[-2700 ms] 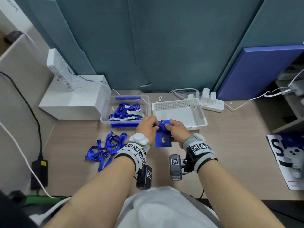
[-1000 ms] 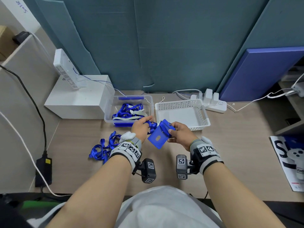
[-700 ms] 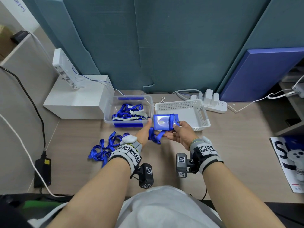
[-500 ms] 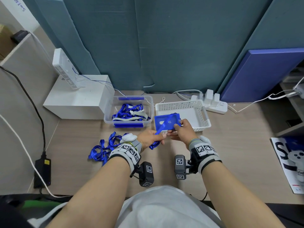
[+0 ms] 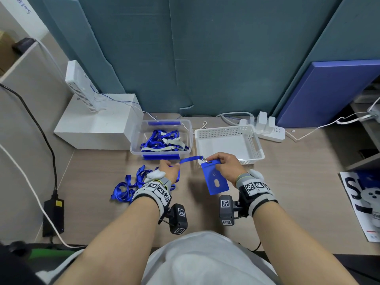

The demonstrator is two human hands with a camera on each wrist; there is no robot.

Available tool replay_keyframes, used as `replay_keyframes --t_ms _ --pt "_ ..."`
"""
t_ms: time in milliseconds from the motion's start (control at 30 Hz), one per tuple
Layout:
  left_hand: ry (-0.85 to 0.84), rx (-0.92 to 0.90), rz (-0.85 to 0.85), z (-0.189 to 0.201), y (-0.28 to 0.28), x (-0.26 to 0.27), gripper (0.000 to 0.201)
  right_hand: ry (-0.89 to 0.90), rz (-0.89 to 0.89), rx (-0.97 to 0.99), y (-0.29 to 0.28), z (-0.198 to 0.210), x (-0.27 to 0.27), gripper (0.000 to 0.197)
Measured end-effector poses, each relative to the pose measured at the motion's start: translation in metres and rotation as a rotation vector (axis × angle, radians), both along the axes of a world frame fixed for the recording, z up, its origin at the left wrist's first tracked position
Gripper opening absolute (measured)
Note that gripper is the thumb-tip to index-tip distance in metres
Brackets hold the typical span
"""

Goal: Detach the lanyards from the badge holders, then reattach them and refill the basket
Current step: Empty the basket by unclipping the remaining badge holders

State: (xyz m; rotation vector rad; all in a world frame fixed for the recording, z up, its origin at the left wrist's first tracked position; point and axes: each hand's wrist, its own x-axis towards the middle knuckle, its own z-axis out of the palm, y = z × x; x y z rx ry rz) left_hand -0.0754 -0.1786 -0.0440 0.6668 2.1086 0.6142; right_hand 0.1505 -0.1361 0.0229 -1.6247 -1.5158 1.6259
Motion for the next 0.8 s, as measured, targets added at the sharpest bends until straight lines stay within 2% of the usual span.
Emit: replay_keyframes --t_ms 67,100,133,200,233,367,400,500,667,800 --pt "0.051 -0.063 -0.008 -0.026 0.001 -0.013 0.056 -0.001 0.034 -0.014 -0.001 0.001 -0.003 0.051" --pt "0.077 -0.076 -0.024 -0.027 0.000 -0.015 0.057 0.002 0.053 -0.020 -0.002 0.003 -0.004 0.051" --pt "0.138 -0.101 -0.068 -0.031 0.000 -0.016 0.049 0.002 0.071 -0.027 -0.003 0.005 -0.005 0.052" --pt "0.272 -0.112 -0.146 0.004 -0.006 -0.006 0.030 0.000 0.101 -0.039 -0.005 0.008 -0.008 0.051" --pt "0.317 -0.079 -0.178 0.020 -0.008 -0.003 0.026 -0.002 0.113 -0.043 -0.005 0.008 -0.010 0.051" --pt "0.136 0.244 -0.410 0.042 -0.008 0.008 0.040 0.000 0.144 -0.031 -0.008 0.007 -0.017 0.048" --pt "0.075 0.262 -0.472 0.045 -0.009 0.011 0.040 0.005 0.145 -0.028 -0.008 0.006 -0.018 0.047" --pt "-0.031 0.304 -0.556 0.053 -0.011 0.020 0.022 0.012 0.146 -0.028 -0.009 0.004 -0.021 0.040" --pt "-0.010 0.298 -0.540 0.047 -0.015 0.021 0.011 -0.013 0.149 -0.038 -0.009 -0.002 -0.022 0.032" --pt "0.098 0.264 -0.590 0.048 -0.015 0.024 0.011 -0.054 0.169 -0.027 -0.011 -0.011 -0.023 0.034"
